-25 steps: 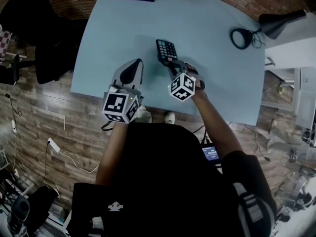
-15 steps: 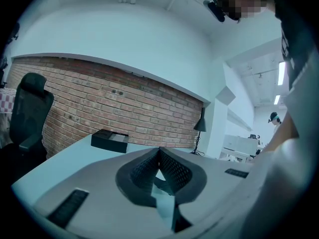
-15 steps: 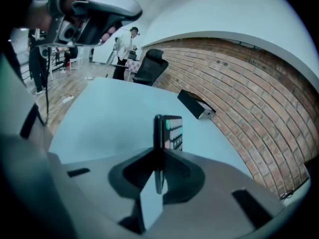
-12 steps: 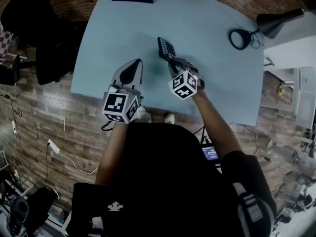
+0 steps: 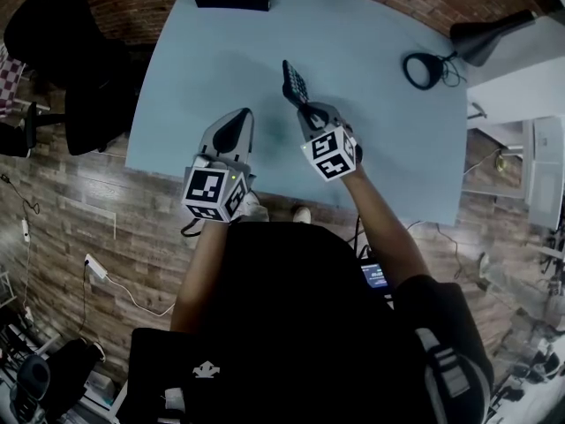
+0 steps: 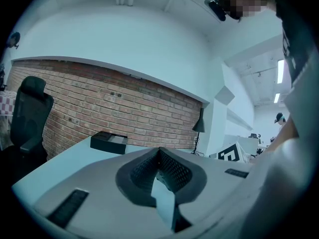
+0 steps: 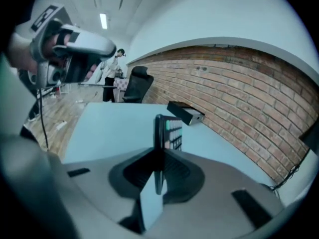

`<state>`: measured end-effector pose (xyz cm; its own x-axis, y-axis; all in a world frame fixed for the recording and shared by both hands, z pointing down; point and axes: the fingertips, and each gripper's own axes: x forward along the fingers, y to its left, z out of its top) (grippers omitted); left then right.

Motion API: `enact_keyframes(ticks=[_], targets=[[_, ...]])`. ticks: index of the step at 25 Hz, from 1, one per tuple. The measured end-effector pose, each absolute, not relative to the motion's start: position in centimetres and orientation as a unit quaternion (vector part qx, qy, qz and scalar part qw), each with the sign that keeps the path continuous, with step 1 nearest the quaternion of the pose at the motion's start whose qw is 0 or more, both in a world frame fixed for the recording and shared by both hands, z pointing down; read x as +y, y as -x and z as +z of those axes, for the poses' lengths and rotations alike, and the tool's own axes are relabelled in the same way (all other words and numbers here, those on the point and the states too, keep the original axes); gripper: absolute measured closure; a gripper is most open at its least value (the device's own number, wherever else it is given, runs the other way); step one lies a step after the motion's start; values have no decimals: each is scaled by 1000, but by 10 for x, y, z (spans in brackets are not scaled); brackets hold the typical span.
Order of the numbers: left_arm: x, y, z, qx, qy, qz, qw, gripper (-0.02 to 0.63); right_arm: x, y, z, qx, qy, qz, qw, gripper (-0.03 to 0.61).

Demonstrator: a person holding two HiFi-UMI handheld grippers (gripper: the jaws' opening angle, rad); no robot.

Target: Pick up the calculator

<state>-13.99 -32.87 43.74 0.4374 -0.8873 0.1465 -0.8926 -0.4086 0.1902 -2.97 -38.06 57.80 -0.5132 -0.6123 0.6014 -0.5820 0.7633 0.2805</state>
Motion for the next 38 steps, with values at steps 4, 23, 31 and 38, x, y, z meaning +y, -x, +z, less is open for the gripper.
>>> enact_keyframes(ticks=[4, 23, 31, 38], targets=[[-326, 134, 432, -532, -839, 8, 115, 611, -379, 30, 545, -886, -358, 4, 294, 529], [-303, 99, 405, -561, -825, 3, 67, 611, -348, 3, 439, -925, -355, 26, 131, 529], [-287, 68, 400, -570, -820, 9, 54, 611, -335, -20, 429, -929, -353, 50, 94, 529], [-284, 53, 391, -576, -816, 5, 39, 611, -323, -27, 421, -936, -339, 48, 85, 529]])
